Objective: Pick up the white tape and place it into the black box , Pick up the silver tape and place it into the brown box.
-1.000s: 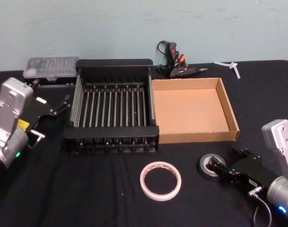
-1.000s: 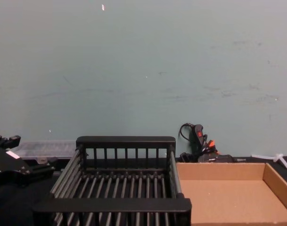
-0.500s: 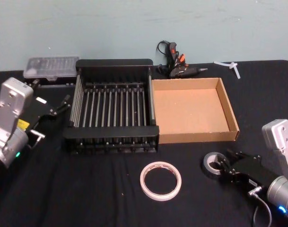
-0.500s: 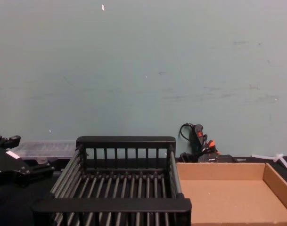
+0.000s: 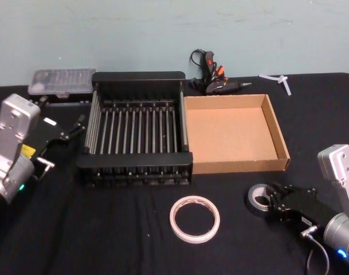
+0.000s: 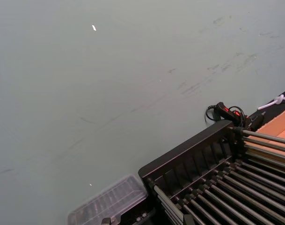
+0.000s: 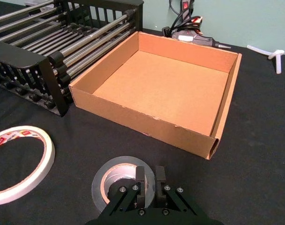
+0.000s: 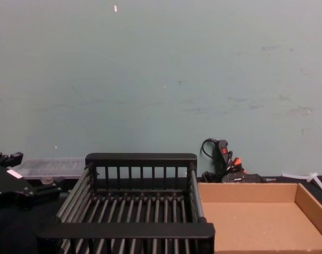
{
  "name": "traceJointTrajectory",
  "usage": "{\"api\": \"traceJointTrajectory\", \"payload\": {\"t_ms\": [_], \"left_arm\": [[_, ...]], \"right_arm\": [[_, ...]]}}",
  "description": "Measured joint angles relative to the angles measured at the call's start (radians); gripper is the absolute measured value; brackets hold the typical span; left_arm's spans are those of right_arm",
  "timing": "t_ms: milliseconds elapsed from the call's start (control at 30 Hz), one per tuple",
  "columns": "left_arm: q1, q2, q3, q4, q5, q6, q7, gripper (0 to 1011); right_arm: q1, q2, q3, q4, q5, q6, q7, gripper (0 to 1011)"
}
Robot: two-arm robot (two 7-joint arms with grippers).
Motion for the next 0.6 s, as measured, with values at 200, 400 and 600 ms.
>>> {"api": "traceJointTrajectory", "payload": {"t_ms": [200,400,600], "left_arm": [[0.0,0.0,0.0,0.0,0.0,0.0,0.0,1001],[0.0,0.0,0.0,0.0,0.0,0.0,0.0,1001],[0.0,0.0,0.0,0.0,0.0,0.0,0.0,1001]], "right_arm": [[-0.004,-0.005,0.01,-0.001,-0.002,-0.011,0.014,133],[-0.008,-0.001,0.019,-0.018,-0.002,-0.031,0.041,133],[-0.012,0.012,0.027,-0.054,0.007,-0.054,0.069,133]]}}
